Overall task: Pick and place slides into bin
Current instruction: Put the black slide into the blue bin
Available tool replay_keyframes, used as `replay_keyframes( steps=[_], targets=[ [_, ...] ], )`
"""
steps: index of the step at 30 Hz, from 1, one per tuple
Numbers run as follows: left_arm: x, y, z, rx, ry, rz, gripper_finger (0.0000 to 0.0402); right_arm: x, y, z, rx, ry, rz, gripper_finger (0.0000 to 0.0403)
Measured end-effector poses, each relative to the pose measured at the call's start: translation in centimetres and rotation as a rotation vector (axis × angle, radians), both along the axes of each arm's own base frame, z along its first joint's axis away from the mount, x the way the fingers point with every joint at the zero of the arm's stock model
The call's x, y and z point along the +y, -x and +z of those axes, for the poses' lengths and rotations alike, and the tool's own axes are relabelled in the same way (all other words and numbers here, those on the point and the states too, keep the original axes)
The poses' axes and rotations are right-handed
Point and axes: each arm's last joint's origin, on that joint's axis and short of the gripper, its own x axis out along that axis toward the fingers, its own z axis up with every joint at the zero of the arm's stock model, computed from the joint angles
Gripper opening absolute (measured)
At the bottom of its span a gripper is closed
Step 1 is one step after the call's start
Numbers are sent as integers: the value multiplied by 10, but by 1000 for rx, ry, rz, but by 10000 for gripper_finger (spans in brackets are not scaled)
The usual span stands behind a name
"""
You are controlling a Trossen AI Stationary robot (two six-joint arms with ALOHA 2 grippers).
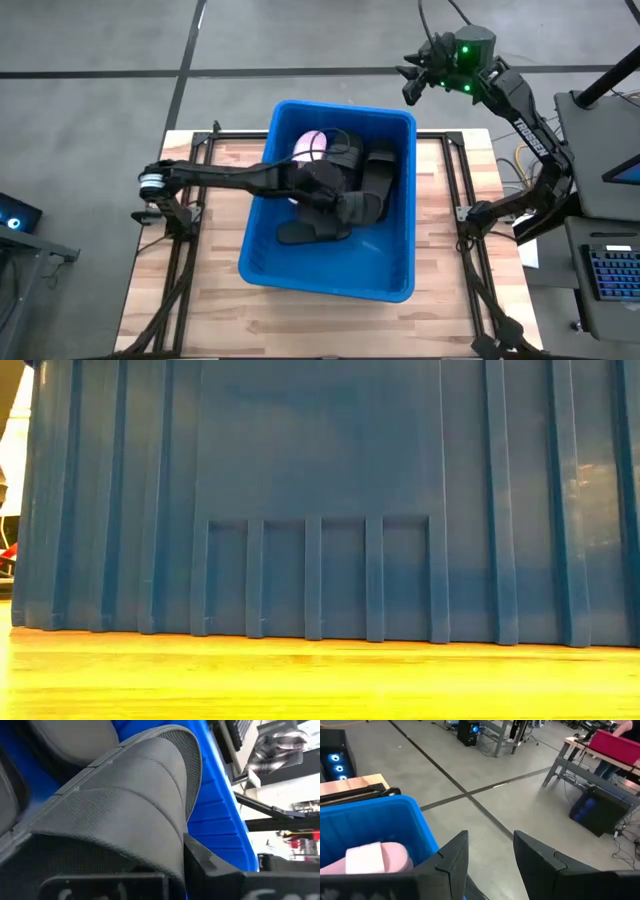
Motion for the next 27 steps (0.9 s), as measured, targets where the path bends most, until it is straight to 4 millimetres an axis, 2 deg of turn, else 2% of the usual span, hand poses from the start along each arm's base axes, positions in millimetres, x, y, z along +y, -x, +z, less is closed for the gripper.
replay_keyframes(
  steps=[8,13,18,22,27],
  targets=[
    [-29,7,-14,176,201,58,0,-13,-5,-9,9,-43,-27,146],
    [-48,5,-22,208,274,78,0,-18,-9,-14,25,-56,-25,146],
    [-51,5,-54,365,475,258,0,-20,-11,-16,30,-61,-25,146],
    [-56,7,-62,384,498,281,0,-20,-11,-16,32,-62,-24,146],
    [-52,17,-88,474,488,311,0,-20,-11,-16,33,-60,-23,146]
  ],
)
